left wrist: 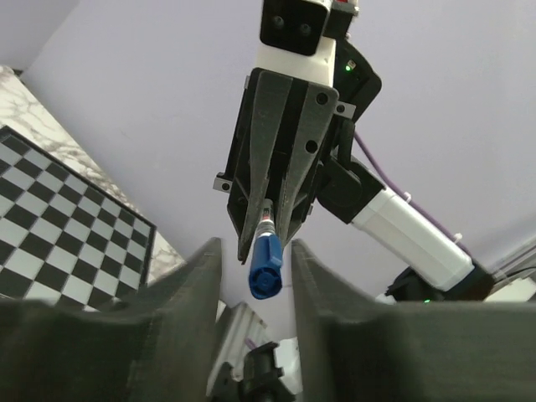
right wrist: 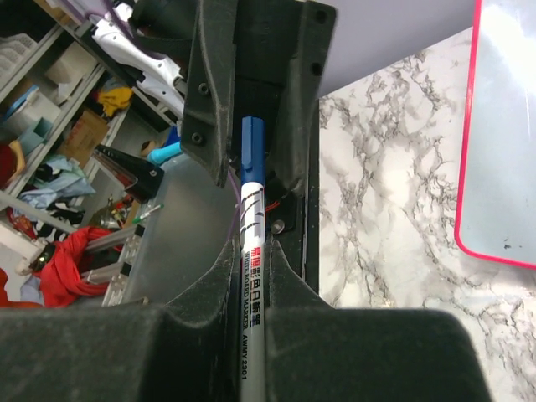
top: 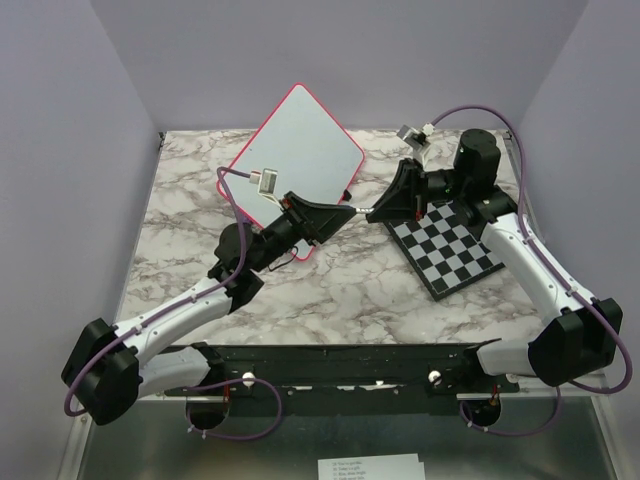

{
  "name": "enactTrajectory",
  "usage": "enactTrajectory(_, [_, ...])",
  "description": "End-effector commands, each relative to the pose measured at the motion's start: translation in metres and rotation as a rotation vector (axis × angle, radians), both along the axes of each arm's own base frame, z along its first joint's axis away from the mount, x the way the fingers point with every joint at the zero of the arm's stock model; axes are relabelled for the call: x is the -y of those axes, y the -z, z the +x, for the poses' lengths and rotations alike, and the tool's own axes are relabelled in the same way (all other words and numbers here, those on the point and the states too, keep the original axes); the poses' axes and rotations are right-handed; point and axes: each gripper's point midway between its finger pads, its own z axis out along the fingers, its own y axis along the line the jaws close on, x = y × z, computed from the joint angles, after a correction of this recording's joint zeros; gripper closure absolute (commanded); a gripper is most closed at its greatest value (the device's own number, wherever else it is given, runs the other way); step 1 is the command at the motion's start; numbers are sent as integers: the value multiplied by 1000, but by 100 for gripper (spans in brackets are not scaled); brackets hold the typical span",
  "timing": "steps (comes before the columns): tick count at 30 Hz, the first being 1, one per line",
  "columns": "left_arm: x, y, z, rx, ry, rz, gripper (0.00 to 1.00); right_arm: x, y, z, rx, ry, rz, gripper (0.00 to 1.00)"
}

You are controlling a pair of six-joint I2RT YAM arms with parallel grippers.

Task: Write a sentence on the whiteboard
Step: Open the pen cap from the whiteboard marker.

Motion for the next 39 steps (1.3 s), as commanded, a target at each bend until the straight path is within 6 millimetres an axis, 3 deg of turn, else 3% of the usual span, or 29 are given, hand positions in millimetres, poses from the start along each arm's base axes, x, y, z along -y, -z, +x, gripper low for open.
enactTrajectory(1, [-18,0,-4,23,-17,6,41,-2,-5,-16,26,-68,11,99])
enactTrajectory(3, [-25,1,-4,20,-33,16,28,-1,-5,-17,26,-68,11,99])
enactTrajectory(6, [-29,4,-3,21,-45,32,25,-2,-4,-16,22,-70,10,99])
enactTrajectory(19, [-14,-5,-9,61,51,29,36,-3,-1,-13,1,-71,4,99])
enactTrajectory(23, [-11,-7,-10,74,74,29,52,-3,1,-12,-6,-73,2,99])
enactTrajectory(28, [-11,-11,-11,88,75,25,58,-3,4,-12,-12,-73,0,100])
enactTrajectory(31, [-10,-11,-12,93,85,26,69,-3,5,-11,-14,-70,-1,99])
enactTrajectory(34, [-10,-10,-13,100,84,29,100,-4,5,-10,-13,-70,-1,99])
enactTrajectory(39, [-27,-9,-13,110,11,10,100,-2,9,-10,-24,-69,-10,100])
